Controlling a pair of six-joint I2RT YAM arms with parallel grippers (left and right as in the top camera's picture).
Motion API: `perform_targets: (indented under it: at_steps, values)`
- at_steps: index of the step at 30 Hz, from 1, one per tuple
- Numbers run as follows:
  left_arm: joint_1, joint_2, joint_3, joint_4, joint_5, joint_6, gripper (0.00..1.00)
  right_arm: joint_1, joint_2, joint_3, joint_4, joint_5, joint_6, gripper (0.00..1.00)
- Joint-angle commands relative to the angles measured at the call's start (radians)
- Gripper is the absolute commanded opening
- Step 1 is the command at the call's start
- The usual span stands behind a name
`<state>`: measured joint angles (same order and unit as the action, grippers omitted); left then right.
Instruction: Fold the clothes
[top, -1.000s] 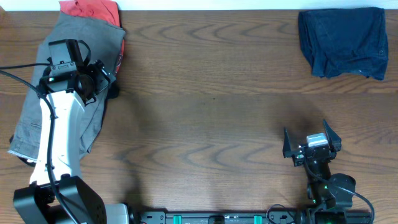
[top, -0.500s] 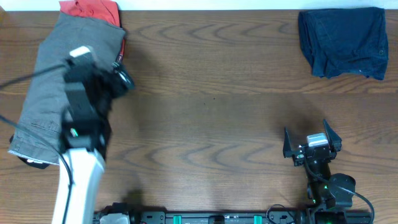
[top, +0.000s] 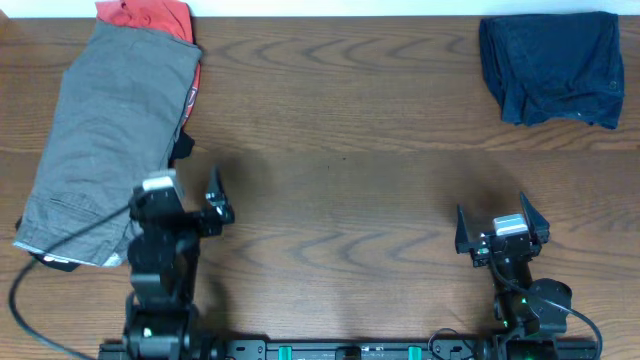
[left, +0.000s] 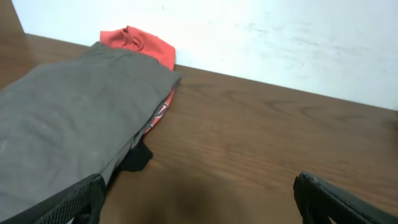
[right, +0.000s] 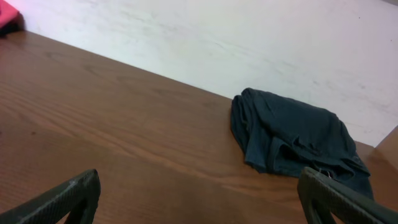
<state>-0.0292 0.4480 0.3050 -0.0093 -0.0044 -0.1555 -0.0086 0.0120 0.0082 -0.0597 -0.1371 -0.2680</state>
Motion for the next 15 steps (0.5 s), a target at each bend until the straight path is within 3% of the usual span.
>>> perform_targets:
  at_steps: [1,7,15]
  values:
    - [-0.003,-0.111,-0.081,0.018,-0.008,0.018,0.98,0.023,-0.007,-0.003,-0.003,0.006,0.018,0.99]
    - [-0.013,-0.306,-0.220,0.031,-0.015,0.017,0.98,0.023,-0.007,-0.003,-0.003,0.006,0.018,0.99]
    - [-0.014,-0.414,-0.271,0.030,-0.016,0.018,0.98,0.023,-0.007,-0.003,-0.003,0.006,0.018,0.99]
